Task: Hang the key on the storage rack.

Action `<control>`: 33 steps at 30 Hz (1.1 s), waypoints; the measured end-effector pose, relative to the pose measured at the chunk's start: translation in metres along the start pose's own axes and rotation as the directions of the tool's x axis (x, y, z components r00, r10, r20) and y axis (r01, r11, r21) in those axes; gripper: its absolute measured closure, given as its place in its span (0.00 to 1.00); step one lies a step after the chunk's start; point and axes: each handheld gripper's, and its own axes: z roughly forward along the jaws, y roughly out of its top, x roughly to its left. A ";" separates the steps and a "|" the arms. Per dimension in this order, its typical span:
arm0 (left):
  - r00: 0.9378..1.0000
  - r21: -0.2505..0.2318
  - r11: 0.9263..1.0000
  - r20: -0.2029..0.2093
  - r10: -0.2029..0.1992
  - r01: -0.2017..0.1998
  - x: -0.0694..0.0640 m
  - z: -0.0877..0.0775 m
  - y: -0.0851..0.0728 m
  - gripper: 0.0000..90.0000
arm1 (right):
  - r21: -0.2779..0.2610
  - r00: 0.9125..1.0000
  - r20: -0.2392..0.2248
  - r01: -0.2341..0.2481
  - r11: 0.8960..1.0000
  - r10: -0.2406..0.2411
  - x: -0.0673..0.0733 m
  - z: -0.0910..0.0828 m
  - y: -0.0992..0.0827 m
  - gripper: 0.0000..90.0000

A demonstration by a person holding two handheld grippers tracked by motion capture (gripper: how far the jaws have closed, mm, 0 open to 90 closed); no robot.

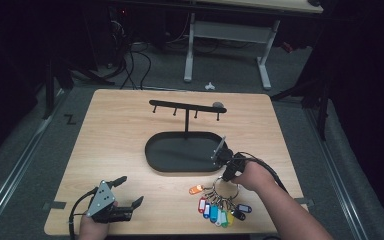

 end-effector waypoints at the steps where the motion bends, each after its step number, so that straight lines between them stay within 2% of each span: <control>1: 1.000 0.000 1.000 0.001 -0.001 0.001 0.000 0.000 0.000 0.17 | 0.000 1.000 0.000 0.000 1.000 0.000 0.000 0.000 0.000 0.72; 2: 1.000 0.001 1.000 0.001 0.002 -0.002 0.000 0.000 0.000 0.17 | 0.000 1.000 -0.022 -0.003 1.000 0.003 0.000 0.003 0.001 0.73; 6: 1.000 0.001 1.000 0.001 0.003 -0.003 0.000 0.000 0.000 0.17 | -0.001 1.000 -0.025 0.013 1.000 -0.013 0.001 0.004 0.002 0.74; 9: 1.000 0.002 1.000 0.002 0.006 -0.006 0.000 0.000 0.000 0.17 | 0.016 0.999 -0.054 0.005 1.000 -0.004 0.000 0.004 0.002 0.90; 11: 1.000 0.000 1.000 0.002 0.006 -0.006 0.000 0.000 0.000 0.17 | 0.021 0.998 -0.064 0.008 1.000 -0.007 0.002 0.004 0.000 0.96; 15: 1.000 0.003 1.000 0.005 0.007 -0.007 -0.001 0.000 0.000 0.17 | 0.035 0.997 -0.079 0.010 0.999 -0.007 0.002 0.004 -0.003 0.96; 18: 1.000 0.004 1.000 0.006 0.009 -0.009 -0.001 0.000 0.000 0.17 | 0.036 0.997 -0.069 0.022 0.999 -0.020 0.001 0.005 -0.002 0.89; 19: 1.000 0.004 1.000 0.005 0.008 -0.008 -0.001 0.000 0.000 0.17 | 0.038 0.997 -0.078 0.013 0.999 -0.011 0.001 0.004 -0.001 0.88; 21: 1.000 0.003 1.000 0.005 0.006 -0.006 -0.001 0.000 0.000 0.17 | 0.037 0.997 -0.077 0.027 0.999 -0.024 0.001 0.004 0.001 0.87; 25: 1.000 0.005 1.000 0.006 0.006 -0.006 -0.001 0.001 0.000 0.17 | 0.050 0.996 -0.086 0.015 0.999 -0.010 0.001 0.005 0.005 0.91; 33: 1.000 0.002 1.000 0.005 0.007 -0.007 -0.001 0.000 0.000 0.17 | 0.078 0.994 -0.107 0.030 0.996 -0.022 -0.002 0.006 0.009 0.93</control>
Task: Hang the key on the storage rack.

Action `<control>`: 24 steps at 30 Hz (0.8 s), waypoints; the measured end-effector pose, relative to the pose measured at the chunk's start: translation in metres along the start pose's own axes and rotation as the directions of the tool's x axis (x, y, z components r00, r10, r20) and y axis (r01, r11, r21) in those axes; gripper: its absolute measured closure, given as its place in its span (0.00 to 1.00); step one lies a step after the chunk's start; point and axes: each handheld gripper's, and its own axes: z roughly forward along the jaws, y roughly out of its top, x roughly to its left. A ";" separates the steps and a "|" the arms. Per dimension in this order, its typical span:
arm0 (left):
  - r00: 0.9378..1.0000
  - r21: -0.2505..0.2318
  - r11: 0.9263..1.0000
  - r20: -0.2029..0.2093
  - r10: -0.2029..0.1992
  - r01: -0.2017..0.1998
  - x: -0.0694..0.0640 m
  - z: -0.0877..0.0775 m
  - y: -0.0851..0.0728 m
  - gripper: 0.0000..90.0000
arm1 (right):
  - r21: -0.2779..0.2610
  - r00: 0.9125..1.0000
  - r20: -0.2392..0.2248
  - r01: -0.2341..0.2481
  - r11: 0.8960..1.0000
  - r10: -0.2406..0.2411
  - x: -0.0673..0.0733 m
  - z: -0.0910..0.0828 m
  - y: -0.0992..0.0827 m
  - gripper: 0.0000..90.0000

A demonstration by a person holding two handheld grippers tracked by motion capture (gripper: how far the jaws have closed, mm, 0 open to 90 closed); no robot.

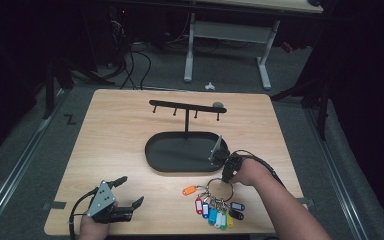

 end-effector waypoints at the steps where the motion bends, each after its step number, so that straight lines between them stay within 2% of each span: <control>1: 1.000 0.000 1.000 -0.001 0.000 0.000 0.000 0.000 0.000 0.17 | 0.002 1.000 0.006 0.000 1.000 0.000 0.000 0.000 0.000 0.94; 10: 1.000 -0.003 1.000 -0.001 0.002 -0.002 0.000 0.000 0.001 0.17 | 0.006 0.999 0.033 0.027 1.000 -0.028 0.005 0.000 0.001 0.97; 12: 1.000 -0.004 1.000 -0.002 0.000 0.000 0.001 0.001 0.000 0.17 | 0.009 0.999 0.022 0.039 0.999 -0.039 0.007 -0.003 0.001 0.97; 16: 1.000 -0.005 1.000 -0.003 -0.004 0.004 0.001 0.001 0.000 0.17 | -0.059 1.000 -0.004 0.009 0.998 -0.009 0.010 -0.023 -0.004 0.97; 17: 1.000 -0.005 1.000 -0.003 -0.004 0.004 0.001 0.001 0.000 0.17 | -0.059 1.000 -0.004 0.009 0.998 -0.009 0.010 -0.023 -0.004 0.97; 18: 1.000 -0.006 1.000 -0.003 -0.004 0.004 0.001 0.001 0.000 0.17 | -0.086 1.000 0.001 0.006 0.996 -0.005 0.010 -0.035 -0.008 0.97; 20: 1.000 -0.006 1.000 -0.003 -0.004 0.004 0.001 0.002 0.000 0.17 | -0.110 1.000 -0.002 -0.005 0.994 0.004 0.009 -0.046 -0.012 0.97; 21: 1.000 -0.005 1.000 -0.002 -0.005 0.005 0.001 0.002 0.000 0.17 | -0.110 1.000 -0.002 -0.005 0.994 0.004 0.009 -0.046 -0.012 0.97; 24: 1.000 -0.004 1.000 0.001 -0.001 0.001 0.000 0.002 0.001 0.17 | -0.119 1.000 -0.003 -0.017 0.993 0.016 0.011 -0.064 -0.020 0.97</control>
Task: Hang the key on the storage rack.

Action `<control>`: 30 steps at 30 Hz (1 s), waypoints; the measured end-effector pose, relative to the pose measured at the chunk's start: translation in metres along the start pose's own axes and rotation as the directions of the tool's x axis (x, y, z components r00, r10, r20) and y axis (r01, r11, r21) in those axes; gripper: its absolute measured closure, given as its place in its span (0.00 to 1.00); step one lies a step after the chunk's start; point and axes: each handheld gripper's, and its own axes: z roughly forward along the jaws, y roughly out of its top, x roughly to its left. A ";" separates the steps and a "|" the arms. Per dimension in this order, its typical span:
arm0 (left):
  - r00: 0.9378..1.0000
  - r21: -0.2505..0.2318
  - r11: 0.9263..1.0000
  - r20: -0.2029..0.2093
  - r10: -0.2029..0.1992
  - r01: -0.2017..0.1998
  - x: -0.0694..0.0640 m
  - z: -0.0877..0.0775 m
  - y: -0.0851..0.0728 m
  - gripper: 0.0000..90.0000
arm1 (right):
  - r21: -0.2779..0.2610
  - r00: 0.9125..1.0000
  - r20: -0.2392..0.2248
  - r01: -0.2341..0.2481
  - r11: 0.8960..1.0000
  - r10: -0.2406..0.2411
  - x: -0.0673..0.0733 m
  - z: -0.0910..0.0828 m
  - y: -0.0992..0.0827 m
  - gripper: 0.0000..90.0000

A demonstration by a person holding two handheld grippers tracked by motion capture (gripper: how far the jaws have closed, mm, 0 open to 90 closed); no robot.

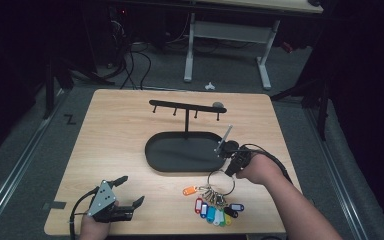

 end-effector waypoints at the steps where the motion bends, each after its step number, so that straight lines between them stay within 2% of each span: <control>1: 1.000 0.000 1.000 0.000 0.000 0.000 0.000 0.000 0.000 0.17 | -0.002 1.000 0.003 0.000 1.000 0.000 0.001 -0.004 -0.001 0.97; 5: 1.000 -0.004 1.000 -0.003 -0.004 0.004 0.000 0.000 0.000 0.17 | -0.013 1.000 0.009 -0.005 1.000 0.005 0.002 -0.016 -0.005 0.97; 6: 1.000 -0.006 1.000 -0.003 -0.005 0.005 0.001 0.001 0.000 0.17 | -0.022 1.000 0.011 -0.019 1.000 0.019 0.004 -0.025 -0.007 0.97; 7: 1.000 -0.006 1.000 -0.003 -0.005 0.005 0.001 0.001 0.000 0.17 | -0.022 1.000 0.011 -0.019 1.000 0.019 0.004 -0.025 -0.007 0.97; 10: 1.000 -0.011 1.000 -0.003 -0.005 0.005 0.000 0.001 0.000 0.17 | -0.035 0.999 0.010 -0.034 0.999 0.034 0.004 -0.039 -0.011 0.98; 13: 1.000 -0.010 1.000 -0.003 -0.008 0.008 0.001 0.001 0.000 0.17 | -0.038 0.999 0.016 -0.039 0.999 0.039 0.004 -0.046 -0.013 0.98; 18: 1.000 -0.010 1.000 -0.003 -0.009 0.009 0.001 0.001 0.000 0.17 | -0.053 0.998 0.035 -0.058 0.997 0.060 0.004 -0.068 -0.016 0.98; 30: 1.000 -0.008 1.000 -0.003 -0.015 0.015 0.001 0.002 0.000 0.17 | -0.076 0.997 0.047 -0.057 0.995 0.061 0.002 -0.097 -0.020 0.98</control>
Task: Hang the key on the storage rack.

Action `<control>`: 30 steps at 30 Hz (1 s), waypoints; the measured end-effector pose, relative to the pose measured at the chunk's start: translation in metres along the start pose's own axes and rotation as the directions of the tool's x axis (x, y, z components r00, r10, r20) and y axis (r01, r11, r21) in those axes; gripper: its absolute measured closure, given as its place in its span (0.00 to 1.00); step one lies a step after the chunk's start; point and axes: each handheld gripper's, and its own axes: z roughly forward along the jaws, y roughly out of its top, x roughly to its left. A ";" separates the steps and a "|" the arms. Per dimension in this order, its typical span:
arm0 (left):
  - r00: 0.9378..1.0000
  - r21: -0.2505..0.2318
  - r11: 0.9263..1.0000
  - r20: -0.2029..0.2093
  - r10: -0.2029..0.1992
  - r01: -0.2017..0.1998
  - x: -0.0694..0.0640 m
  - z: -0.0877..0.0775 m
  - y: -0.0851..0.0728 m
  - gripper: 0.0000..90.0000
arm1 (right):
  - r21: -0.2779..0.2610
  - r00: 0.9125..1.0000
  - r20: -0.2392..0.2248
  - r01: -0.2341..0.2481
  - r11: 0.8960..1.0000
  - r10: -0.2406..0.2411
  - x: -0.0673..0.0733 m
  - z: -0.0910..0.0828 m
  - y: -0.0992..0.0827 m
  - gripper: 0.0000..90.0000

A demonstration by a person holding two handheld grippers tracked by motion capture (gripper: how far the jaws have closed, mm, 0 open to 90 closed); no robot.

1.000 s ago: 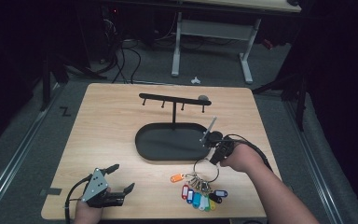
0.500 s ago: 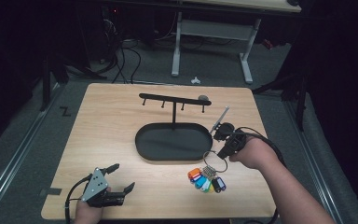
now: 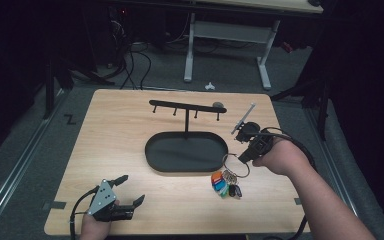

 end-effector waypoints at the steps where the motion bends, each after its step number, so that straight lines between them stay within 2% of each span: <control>1: 1.000 0.004 1.000 0.001 0.004 -0.004 0.000 0.000 0.000 0.17 | -0.002 1.000 0.001 -0.010 1.000 0.010 0.001 -0.003 0.000 0.98; 10: 1.000 0.009 1.000 0.003 0.008 -0.008 -0.001 -0.001 -0.001 0.17 | -0.020 0.999 0.046 -0.017 1.000 0.017 -0.003 -0.032 0.001 0.98; 14: 1.000 0.010 1.000 -0.002 0.010 -0.010 -0.001 -0.004 -0.002 0.17 | -0.033 0.998 0.047 -0.027 0.999 0.028 -0.005 -0.040 0.002 0.98; 20: 1.000 0.006 1.000 -0.007 0.009 -0.009 0.000 -0.002 -0.001 0.17 | -0.032 0.998 0.059 -0.015 0.999 0.017 -0.007 -0.044 0.005 0.98; 26: 1.000 0.011 1.000 0.000 0.019 -0.019 -0.001 -0.002 -0.001 0.17 | -0.031 0.997 0.067 -0.031 0.999 0.033 -0.007 -0.046 0.007 0.98; 30: 1.000 0.002 1.000 -0.003 0.003 -0.003 0.001 -0.008 -0.002 0.17 | -0.035 0.998 0.065 -0.023 0.999 0.026 -0.008 -0.050 0.010 0.98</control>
